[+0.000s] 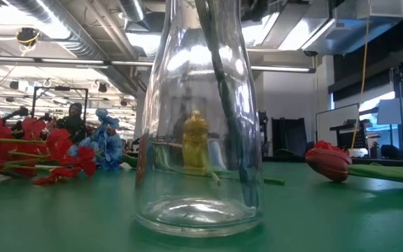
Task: Sort flowers into vase by color
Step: Put the top white tulip into the transparent vase
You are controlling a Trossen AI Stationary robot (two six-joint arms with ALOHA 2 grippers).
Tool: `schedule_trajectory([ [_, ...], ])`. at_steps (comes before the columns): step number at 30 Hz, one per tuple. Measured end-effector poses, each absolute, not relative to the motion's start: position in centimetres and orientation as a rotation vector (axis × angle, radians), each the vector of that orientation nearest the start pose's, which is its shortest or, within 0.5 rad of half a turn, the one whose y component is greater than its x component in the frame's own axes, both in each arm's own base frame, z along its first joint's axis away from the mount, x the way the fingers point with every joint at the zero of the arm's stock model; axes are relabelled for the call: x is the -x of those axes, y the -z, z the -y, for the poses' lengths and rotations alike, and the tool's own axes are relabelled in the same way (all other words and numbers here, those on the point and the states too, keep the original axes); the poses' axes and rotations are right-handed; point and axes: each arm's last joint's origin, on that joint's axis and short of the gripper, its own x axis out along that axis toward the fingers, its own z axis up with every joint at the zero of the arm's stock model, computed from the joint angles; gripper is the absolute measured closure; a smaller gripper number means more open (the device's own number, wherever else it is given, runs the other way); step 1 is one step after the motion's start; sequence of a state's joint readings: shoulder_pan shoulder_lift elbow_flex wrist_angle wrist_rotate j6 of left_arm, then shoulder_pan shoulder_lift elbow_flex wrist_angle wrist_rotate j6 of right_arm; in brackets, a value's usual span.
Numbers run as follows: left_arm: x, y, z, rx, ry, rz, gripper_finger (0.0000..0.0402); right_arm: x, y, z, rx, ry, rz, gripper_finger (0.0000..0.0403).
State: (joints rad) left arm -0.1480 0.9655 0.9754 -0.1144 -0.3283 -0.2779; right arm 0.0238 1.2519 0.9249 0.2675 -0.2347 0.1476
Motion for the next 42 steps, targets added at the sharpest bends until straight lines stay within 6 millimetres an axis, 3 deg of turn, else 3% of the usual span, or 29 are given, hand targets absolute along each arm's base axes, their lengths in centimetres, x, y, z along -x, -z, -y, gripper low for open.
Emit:
schedule_trajectory([
  [4, -18.8, -38.0, 2.4, 0.249, -0.178, -0.068, 0.0278, -26.6, -33.6, -2.8, -0.133, -0.279, -0.096, 0.0397],
  [7, -18.0, -37.5, 2.8, 0.222, -0.167, -0.075, 0.0278, -25.6, -33.9, -4.5, -0.127, -0.316, -0.074, 0.0395],
  [14, -17.7, -32.9, 3.1, 0.212, -0.221, -0.027, 0.0278, -25.5, -33.7, -8.8, -0.124, -0.397, -0.012, 0.0396],
  [19, -17.4, -30.8, 3.0, 0.260, -0.215, 0.037, 0.0278, -26.2, -33.5, -10.8, -0.102, -0.460, 0.067, 0.0398],
  [27, -17.3, -29.8, 2.9, 0.277, -0.253, 0.018, 0.0278, -27.5, -32.7, -11.4, -0.122, -0.478, 0.104, 0.0396],
  [42, -17.2, -28.4, 1.7, 0.247, -0.424, -0.093, 0.0278, -27.2, -33.4, -11.4, -0.172, -0.524, 0.144, 0.0398],
])
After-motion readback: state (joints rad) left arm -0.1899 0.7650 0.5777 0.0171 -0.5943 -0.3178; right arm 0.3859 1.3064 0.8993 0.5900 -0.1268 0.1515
